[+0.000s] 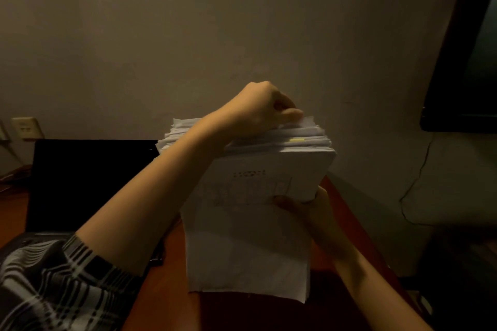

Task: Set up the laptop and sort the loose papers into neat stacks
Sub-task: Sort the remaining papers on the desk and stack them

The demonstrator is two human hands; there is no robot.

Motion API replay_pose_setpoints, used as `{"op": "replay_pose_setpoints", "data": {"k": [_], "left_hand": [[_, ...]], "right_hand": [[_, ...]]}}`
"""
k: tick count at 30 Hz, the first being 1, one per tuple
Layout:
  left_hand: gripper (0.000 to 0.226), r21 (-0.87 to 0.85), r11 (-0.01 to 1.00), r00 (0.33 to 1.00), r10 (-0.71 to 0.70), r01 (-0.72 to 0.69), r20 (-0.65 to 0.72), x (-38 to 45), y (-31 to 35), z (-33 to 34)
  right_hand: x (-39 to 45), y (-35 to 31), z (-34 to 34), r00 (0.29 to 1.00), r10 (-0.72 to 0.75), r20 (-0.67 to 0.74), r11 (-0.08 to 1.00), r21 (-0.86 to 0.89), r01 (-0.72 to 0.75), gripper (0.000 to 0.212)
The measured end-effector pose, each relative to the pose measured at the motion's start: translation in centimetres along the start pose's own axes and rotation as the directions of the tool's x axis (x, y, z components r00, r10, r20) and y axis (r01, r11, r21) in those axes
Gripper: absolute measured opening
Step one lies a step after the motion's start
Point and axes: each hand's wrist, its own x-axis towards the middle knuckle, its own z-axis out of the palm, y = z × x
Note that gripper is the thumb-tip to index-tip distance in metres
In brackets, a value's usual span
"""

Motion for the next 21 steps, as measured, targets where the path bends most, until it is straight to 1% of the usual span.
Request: {"op": "replay_pose_setpoints", "data": {"k": [3,4,5,8,14,16,17,19,21], "left_hand": [[0.025,-0.1,0.995,0.998,-0.024,0.019,-0.05,-0.5,-1.1,-0.5],[0.022,-0.092,0.996,0.997,-0.013,0.006,-0.074,-0.6,-1.3,-0.6],[0.02,-0.062,0.998,0.996,0.005,-0.011,-0.086,-0.5,-1.5,-0.6],[0.018,0.019,0.999,0.997,0.036,-0.035,-0.064,-0.2,-1.5,-0.6],[0.01,0.137,0.99,0.996,0.027,-0.015,-0.081,1.0,-1.5,-0.2],[0.009,0.135,0.991,0.988,0.016,0.005,-0.153,1.3,-1.7,0.1],[0.009,0.11,0.994,0.976,0.007,0.017,-0.219,1.5,-1.8,0.0],[0.01,0.058,0.998,0.932,-0.01,0.033,-0.363,1.9,-1.7,-0.9],[0.011,0.035,0.999,0.873,-0.016,0.038,-0.487,2.3,-1.4,-2.7]], "right_hand": [[0.0,0.0,0.1,0.999,0.011,-0.035,1.0,-0.012,-0.011,0.033],[0.0,0.0,0.1,0.999,0.017,-0.045,1.0,-0.013,-0.018,0.036],[0.1,0.0,0.2,0.999,0.024,-0.049,1.0,-0.012,-0.025,0.035],[0.1,0.0,0.1,0.999,0.025,-0.023,1.0,0.0,-0.025,0.03],[0.1,-0.1,0.2,0.999,0.032,-0.035,0.999,-0.01,-0.033,0.03],[0.1,0.0,0.0,0.999,0.046,-0.026,0.999,-0.002,-0.046,0.029],[0.2,0.0,0.0,0.999,0.05,-0.019,0.999,0.003,-0.05,0.028],[0.3,0.0,0.1,0.998,0.059,-0.01,0.998,0.013,-0.059,0.029],[0.3,0.1,0.2,0.998,0.062,-0.024,0.998,0.031,-0.061,0.032]]}}
